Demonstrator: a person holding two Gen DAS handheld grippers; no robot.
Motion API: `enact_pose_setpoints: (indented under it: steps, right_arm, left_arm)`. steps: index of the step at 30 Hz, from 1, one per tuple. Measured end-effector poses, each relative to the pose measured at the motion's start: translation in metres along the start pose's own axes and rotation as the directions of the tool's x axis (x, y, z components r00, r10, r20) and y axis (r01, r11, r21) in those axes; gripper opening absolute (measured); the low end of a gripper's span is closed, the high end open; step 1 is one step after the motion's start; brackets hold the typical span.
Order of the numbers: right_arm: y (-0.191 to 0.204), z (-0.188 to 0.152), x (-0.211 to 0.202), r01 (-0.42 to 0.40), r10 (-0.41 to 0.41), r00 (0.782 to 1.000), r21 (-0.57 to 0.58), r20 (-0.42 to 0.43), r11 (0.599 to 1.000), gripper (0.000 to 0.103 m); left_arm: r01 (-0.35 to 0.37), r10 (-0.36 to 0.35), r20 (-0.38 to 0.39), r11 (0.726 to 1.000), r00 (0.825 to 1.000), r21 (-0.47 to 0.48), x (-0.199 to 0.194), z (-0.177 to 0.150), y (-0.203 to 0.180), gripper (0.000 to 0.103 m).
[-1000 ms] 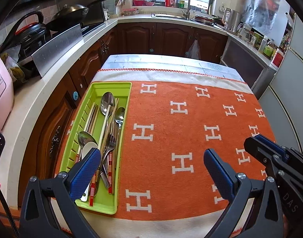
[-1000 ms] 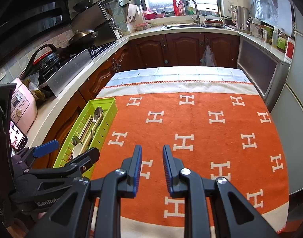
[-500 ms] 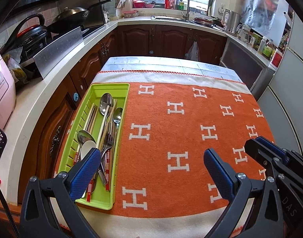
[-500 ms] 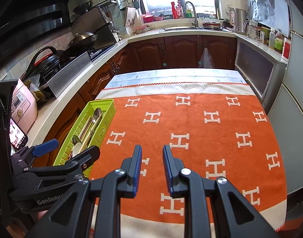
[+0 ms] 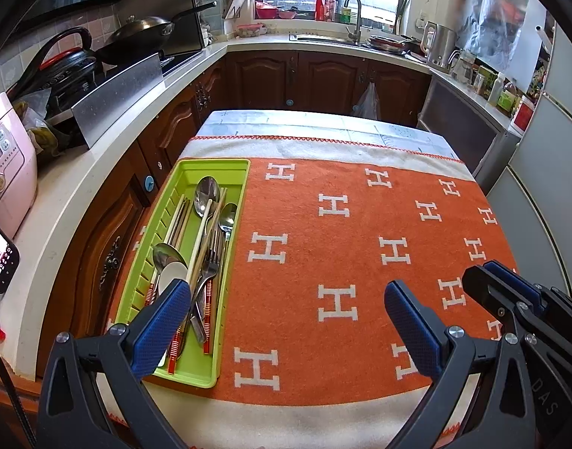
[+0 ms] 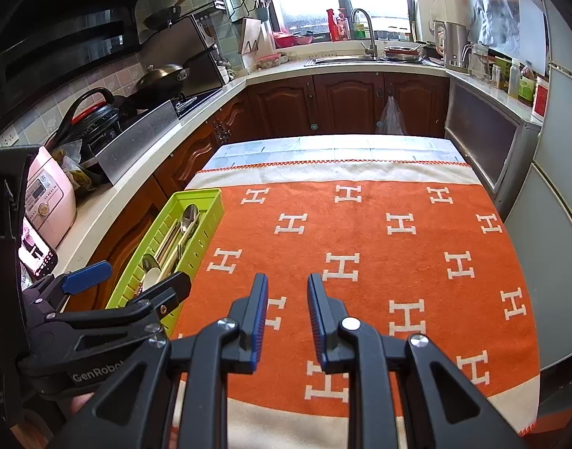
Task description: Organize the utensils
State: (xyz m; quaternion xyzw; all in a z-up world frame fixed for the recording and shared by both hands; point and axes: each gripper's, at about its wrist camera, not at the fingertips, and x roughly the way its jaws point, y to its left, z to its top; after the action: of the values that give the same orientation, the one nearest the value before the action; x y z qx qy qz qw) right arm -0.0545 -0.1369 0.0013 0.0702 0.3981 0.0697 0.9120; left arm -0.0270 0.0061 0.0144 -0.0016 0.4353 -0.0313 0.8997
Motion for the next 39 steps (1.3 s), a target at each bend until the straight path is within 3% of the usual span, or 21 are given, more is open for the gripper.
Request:
enact_pose_setpoints:
  steps: [39]
  right_arm:
    - [-0.002, -0.003, -0.008, 0.002, -0.002, 1.0, 0.016, 0.026, 1.0, 0.022]
  left_arm:
    - [-0.047, 0.046, 0.032, 0.998, 0.998, 0.034, -0.012, 0.002, -0.015, 0.102]
